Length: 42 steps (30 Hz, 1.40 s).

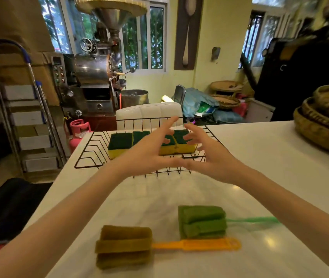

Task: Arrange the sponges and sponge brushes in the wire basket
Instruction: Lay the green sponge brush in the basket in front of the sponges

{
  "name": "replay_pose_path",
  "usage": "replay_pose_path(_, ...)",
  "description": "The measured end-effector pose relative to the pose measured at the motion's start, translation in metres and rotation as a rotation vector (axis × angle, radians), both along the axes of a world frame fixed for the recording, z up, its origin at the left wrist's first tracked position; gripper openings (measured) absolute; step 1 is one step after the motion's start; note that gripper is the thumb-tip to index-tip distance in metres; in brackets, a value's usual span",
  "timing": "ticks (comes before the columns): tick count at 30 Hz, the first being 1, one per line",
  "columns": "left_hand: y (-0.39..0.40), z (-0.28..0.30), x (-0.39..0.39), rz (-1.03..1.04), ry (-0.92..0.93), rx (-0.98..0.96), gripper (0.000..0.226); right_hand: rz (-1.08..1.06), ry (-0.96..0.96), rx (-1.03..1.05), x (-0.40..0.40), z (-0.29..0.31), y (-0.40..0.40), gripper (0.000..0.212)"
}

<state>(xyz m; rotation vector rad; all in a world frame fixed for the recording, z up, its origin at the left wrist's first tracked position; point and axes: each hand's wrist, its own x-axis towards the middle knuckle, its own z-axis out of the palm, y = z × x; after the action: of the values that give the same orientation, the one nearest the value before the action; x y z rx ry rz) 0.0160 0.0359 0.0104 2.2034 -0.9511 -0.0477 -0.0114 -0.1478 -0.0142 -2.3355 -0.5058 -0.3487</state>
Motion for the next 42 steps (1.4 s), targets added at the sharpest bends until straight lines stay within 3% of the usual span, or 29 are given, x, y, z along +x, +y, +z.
replay_pose_path(7,-0.028,-0.040,-0.032,-0.235,0.043,0.237,0.104,-0.050,0.273,-0.155,-0.060,-0.027,-0.051,0.080)
replay_pose_path(12,-0.040,-0.055,-0.041,-0.294,0.075,0.408,0.099,-0.096,0.479,-0.288,-0.085,-0.031,-0.077,0.078)
replay_pose_path(18,-0.045,-0.063,-0.047,-0.309,0.104,0.508,0.093,-0.143,0.548,-0.467,-0.096,-0.034,-0.090,0.063)
replay_pose_path(28,-0.045,-0.055,-0.040,-0.272,0.091,0.525,0.063,-0.130,0.466,-0.485,-0.084,-0.032,-0.092,0.013)
replay_pose_path(36,-0.028,-0.023,-0.022,-0.153,0.015,0.396,0.060,-0.116,0.270,-0.457,-0.050,0.000,-0.087,0.011)
replay_pose_path(42,-0.002,0.007,-0.005,-0.012,-0.036,0.214,0.058,-0.130,0.024,-0.323,-0.014,0.026,-0.072,0.013)
